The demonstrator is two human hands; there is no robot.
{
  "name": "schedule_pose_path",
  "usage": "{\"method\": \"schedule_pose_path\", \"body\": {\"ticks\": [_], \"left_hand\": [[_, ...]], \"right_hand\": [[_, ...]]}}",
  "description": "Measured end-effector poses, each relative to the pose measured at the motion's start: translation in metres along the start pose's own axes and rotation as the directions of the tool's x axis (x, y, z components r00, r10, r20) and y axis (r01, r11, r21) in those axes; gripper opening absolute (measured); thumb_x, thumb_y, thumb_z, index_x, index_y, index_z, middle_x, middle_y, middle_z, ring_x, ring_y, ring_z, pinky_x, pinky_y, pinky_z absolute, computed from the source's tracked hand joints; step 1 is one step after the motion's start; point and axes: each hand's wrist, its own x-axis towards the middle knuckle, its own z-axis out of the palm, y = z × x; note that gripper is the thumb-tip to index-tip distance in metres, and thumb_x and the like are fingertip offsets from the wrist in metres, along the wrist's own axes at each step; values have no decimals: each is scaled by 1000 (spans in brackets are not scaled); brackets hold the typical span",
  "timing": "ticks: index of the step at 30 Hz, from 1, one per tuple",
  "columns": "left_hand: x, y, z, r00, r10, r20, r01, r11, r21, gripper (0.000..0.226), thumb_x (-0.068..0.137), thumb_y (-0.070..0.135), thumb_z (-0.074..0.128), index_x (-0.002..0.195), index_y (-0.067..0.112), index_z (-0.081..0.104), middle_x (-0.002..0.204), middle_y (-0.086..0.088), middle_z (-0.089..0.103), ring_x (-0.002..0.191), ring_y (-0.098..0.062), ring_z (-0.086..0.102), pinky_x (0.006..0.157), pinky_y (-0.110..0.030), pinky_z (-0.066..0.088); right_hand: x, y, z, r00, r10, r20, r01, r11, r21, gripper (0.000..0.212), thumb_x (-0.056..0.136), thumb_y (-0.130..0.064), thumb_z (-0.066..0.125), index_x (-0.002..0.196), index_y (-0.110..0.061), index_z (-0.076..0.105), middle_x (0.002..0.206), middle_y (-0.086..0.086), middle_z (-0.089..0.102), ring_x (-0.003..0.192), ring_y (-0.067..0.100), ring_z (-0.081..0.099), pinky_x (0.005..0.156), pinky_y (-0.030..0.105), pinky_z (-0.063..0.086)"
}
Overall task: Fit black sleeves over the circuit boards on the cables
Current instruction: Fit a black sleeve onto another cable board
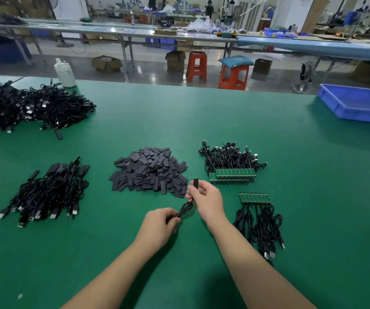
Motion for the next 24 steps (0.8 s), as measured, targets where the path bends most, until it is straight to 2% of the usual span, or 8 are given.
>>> {"method": "schedule_pose_path", "body": {"ticks": [3, 4, 8, 11, 15, 18, 22, 24], "left_hand": [[-2, 0, 2, 1000, 11, 7, -11, 1000, 18, 9, 93, 22, 62, 91, 26, 70, 60, 5, 67, 45, 3, 54, 53, -10, 40], [-3, 0, 2, 1000, 19, 5, -19, 999, 29, 9, 94, 23, 62, 91, 25, 70, 60, 5, 67, 46, 3, 54, 52, -10, 39], [-4, 0, 0, 999, 38, 10, -38, 999, 32, 8, 93, 23, 62, 90, 26, 69, 61, 5, 68, 47, 3, 54, 53, -9, 39], [-5, 0, 0, 998, 38, 45, -39, 999, 7, 9, 94, 24, 62, 89, 28, 68, 61, 6, 68, 46, 3, 54, 55, -11, 42], [-7, -3, 1, 997, 20, 75, -20, 1000, -2, 10, 94, 25, 62, 86, 30, 67, 63, 5, 69, 47, 2, 55, 60, -19, 50], [-9, -5, 1, 996, 32, 85, -36, 998, 47, 7, 91, 29, 64, 90, 28, 71, 69, 8, 70, 62, -3, 60, 70, -24, 53], [-2, -6, -13, 995, 64, -74, -51, 986, 160, 16, 91, 34, 65, 102, 28, 74, 90, 9, 66, 86, -12, 60, 82, -30, 51], [7, -11, -34, 985, 6, -174, 17, 992, 129, 17, 91, 31, 66, 105, 26, 75, 97, 7, 68, 90, -13, 60, 85, -28, 49]], "right_hand": [[0, 2, 2, 998, -2, -55, -1, 998, -62, 9, 98, -15, 60, 93, -20, 65, 81, -5, 72, 73, 3, 70, 88, 41, 58], [-1, 3, 3, 997, -12, -77, 6, 996, -84, 7, 97, -17, 60, 102, -19, 66, 83, -6, 73, 75, 3, 71, 86, 42, 58], [-4, 5, 1, 988, -67, -142, 47, 989, -141, 47, 96, -19, 63, 140, -31, 53, 89, -1, 72, 75, 4, 73, 82, 41, 60], [-3, 4, -2, 985, -90, -149, 58, 976, -211, 43, 97, -18, 62, 138, -29, 58, 101, 21, 67, 70, 2, 72, 82, 46, 59], [-1, 6, -5, 986, -87, -140, 47, 962, -267, 37, 98, -18, 61, 134, -24, 62, 105, 21, 68, 66, -1, 71, 79, 43, 60], [1, 7, -5, 987, -81, -139, 40, 961, -275, 39, 97, -20, 62, 136, -23, 60, 107, 20, 67, 67, 2, 72, 79, 43, 60], [4, 5, -7, 995, -39, -93, -4, 906, -423, 70, 91, -53, 63, 152, -34, 35, 129, -5, 64, 97, 5, 63, 91, 32, 49], [4, 8, -13, 999, -23, -33, 1, 826, -564, 78, 91, -62, 54, 156, -32, 23, 141, -8, 57, 112, 11, 60, 95, 35, 47]]}}
